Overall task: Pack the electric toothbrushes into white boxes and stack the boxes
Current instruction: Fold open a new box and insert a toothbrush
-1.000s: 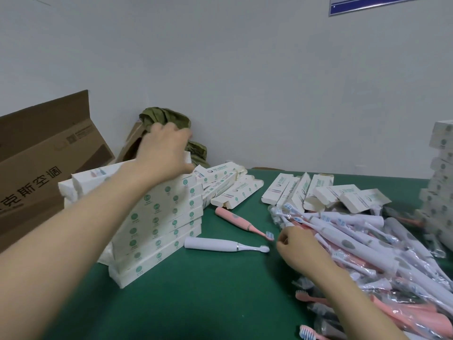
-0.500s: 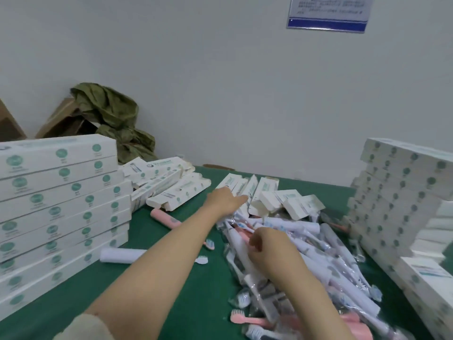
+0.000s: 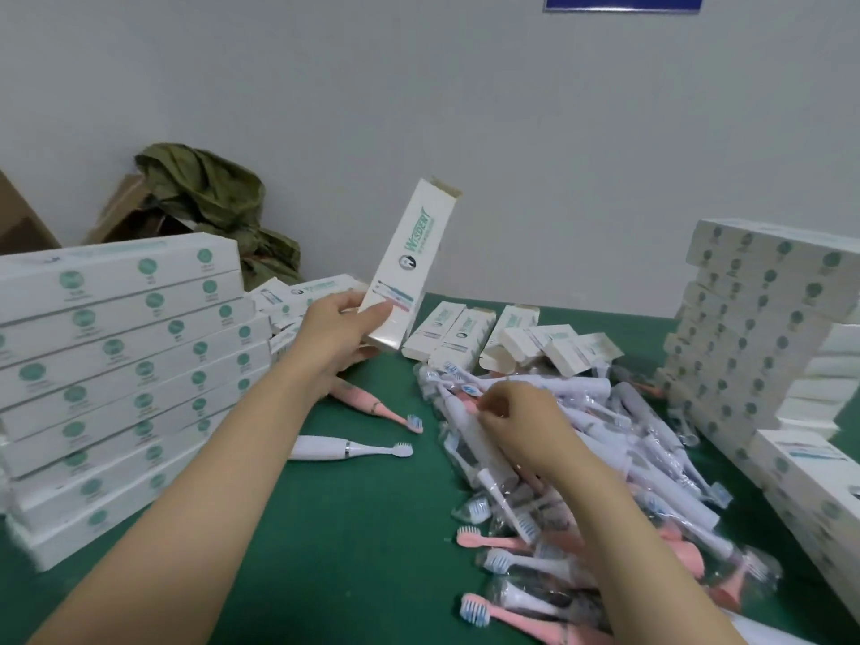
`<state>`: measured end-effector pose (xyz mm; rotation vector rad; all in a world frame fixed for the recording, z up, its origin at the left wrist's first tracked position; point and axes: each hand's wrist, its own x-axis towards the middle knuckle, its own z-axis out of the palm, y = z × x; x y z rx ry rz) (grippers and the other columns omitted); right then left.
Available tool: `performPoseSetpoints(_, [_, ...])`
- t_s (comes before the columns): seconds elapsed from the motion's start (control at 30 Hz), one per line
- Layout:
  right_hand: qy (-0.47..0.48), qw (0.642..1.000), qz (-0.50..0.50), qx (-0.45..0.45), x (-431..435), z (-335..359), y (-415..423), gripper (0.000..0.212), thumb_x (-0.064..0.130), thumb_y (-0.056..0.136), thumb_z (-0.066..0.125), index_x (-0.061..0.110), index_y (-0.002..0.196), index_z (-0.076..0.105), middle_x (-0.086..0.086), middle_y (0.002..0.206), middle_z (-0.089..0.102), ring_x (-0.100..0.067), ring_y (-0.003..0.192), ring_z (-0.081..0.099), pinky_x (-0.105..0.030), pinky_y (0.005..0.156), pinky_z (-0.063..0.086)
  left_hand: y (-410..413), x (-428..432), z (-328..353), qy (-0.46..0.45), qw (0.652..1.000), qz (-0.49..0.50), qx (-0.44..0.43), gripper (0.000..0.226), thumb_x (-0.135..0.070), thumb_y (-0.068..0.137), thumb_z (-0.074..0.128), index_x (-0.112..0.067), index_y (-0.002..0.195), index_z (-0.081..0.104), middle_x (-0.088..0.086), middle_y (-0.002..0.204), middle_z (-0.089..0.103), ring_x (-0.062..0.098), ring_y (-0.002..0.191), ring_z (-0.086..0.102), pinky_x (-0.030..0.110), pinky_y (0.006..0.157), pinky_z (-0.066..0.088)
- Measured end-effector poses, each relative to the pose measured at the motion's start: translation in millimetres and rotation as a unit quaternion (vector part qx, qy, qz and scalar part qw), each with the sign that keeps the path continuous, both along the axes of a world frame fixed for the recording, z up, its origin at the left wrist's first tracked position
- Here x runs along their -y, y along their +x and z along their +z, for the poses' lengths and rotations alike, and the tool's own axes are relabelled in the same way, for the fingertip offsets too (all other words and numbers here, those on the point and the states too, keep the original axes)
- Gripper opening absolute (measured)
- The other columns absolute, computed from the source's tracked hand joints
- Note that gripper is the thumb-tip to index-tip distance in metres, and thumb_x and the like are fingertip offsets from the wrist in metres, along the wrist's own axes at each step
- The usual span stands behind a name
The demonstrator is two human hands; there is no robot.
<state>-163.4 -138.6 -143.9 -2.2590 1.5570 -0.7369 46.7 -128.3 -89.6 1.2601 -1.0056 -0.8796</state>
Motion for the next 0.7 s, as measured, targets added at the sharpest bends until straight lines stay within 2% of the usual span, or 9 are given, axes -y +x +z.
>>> performPoseSetpoints(0.07, [0.028, 0.987, -0.005, 0.159, -3, 8, 5, 0.015, 0.024, 0.092, 0.057, 0.013, 0.089, 0.067, -0.001, 0.084, 0.069, -0.016, 0.079, 0.062, -0.028, 0.070, 0.050, 13, -26, 3, 0.018, 0.998, -0.046, -0.041, 0.018, -0.014, 0.087, 0.066, -0.011, 0.104, 0.063, 0.001, 0.087, 0.074, 0.015, 0.075, 0.071, 0.026, 0.059, 0.057])
performPoseSetpoints(0.1, [0.085, 0.955, 0.002, 0.284, -6, 14, 9, 0.018, 0.027, 0.092, 0.058, 0.011, 0.089, 0.066, -0.004, 0.082, 0.070, -0.017, 0.077, 0.064, -0.032, 0.073, 0.055, 18, -38, 3, 0.032, 0.996, -0.069, -0.048, 0.018, -0.012, 0.086, 0.067, -0.011, 0.103, 0.062, 0.003, 0.087, 0.075, 0.018, 0.075, 0.072, 0.025, 0.057, 0.056])
performPoseSetpoints(0.17, [0.211, 0.848, 0.047, 0.484, -12, 28, 16, 0.026, 0.033, 0.091, 0.060, 0.009, 0.098, 0.063, -0.009, 0.086, 0.071, -0.018, 0.078, 0.069, -0.037, 0.083, 0.057, 23, -58, 1, 0.073, 0.991, -0.107, -0.014, 0.024, -0.009, 0.084, 0.068, -0.013, 0.107, 0.061, 0.006, 0.093, 0.074, 0.021, 0.081, 0.072, 0.027, 0.059, 0.057])
performPoseSetpoints(0.27, [0.278, 0.751, 0.132, 0.585, -20, 38, 25, 0.029, 0.031, 0.093, 0.056, 0.009, 0.112, 0.059, -0.008, 0.093, 0.074, -0.018, 0.088, 0.071, -0.037, 0.088, 0.054, 19, -79, -9, 0.084, 0.986, -0.137, 0.035, 0.027, -0.011, 0.077, 0.073, -0.016, 0.103, 0.065, 0.002, 0.094, 0.074, 0.016, 0.080, 0.072, 0.026, 0.060, 0.056])
performPoseSetpoints(0.37, [0.293, 0.680, 0.091, 0.666, -28, 41, 34, 0.017, 0.017, 0.094, 0.057, 0.009, 0.107, 0.062, -0.012, 0.107, 0.072, -0.025, 0.103, 0.067, -0.035, 0.086, 0.056, 13, -93, -11, 0.008, 0.992, -0.093, 0.088, 0.051, -0.033, 0.058, 0.084, -0.027, 0.105, 0.065, -0.001, 0.102, 0.072, 0.015, 0.090, 0.069, 0.029, 0.073, 0.056])
performPoseSetpoints(0.5, [0.379, 0.466, 0.077, 0.796, -39, 47, 49, 0.016, 0.013, 0.092, 0.059, -0.001, 0.100, 0.063, -0.017, 0.093, 0.072, -0.024, 0.090, 0.069, -0.038, 0.084, 0.056, -6, -99, -10, -0.207, 0.967, -0.124, 0.082, 0.073, -0.021, 0.052, 0.087, -0.025, 0.117, 0.055, -0.007, 0.114, 0.067, 0.010, 0.105, 0.064, 0.020, 0.077, 0.052])
performPoseSetpoints(0.57, [0.404, 0.434, 0.091, 0.800, -46, 50, 57, 0.029, 0.018, 0.094, 0.057, -0.005, 0.111, 0.060, -0.021, 0.106, 0.069, -0.027, 0.103, 0.065, -0.039, 0.089, 0.054, -23, -95, -11, -0.259, 0.958, -0.081, 0.096, 0.069, -0.016, 0.056, 0.086, -0.025, 0.115, 0.052, -0.009, 0.111, 0.067, 0.008, 0.104, 0.064, 0.018, 0.077, 0.052])
performPoseSetpoints(0.63, [0.435, 0.416, 0.121, 0.789, -55, 53, 62, 0.043, 0.028, 0.094, 0.055, -0.006, 0.120, 0.055, -0.025, 0.116, 0.064, -0.031, 0.106, 0.064, -0.042, 0.079, 0.058, -34, -92, -4, -0.300, 0.949, -0.013, 0.093, 0.057, -0.013, 0.067, 0.084, -0.024, 0.113, 0.052, -0.010, 0.104, 0.068, 0.006, 0.099, 0.064, 0.018, 0.077, 0.050])
performPoseSetpoints(0.7, [0.444, 0.472, 0.119, 0.752, -60, 54, 64, 0.047, 0.038, 0.091, 0.058, -0.002, 0.115, 0.056, -0.022, 0.117, 0.059, -0.031, 0.100, 0.064, -0.044, 0.068, 0.060, -34, -90, 11, -0.351, 0.935, 0.019, 0.057, 0.050, -0.018, 0.074, 0.077, -0.022, 0.116, 0.050, -0.010, 0.107, 0.065, 0.004, 0.101, 0.063, 0.016, 0.080, 0.049])
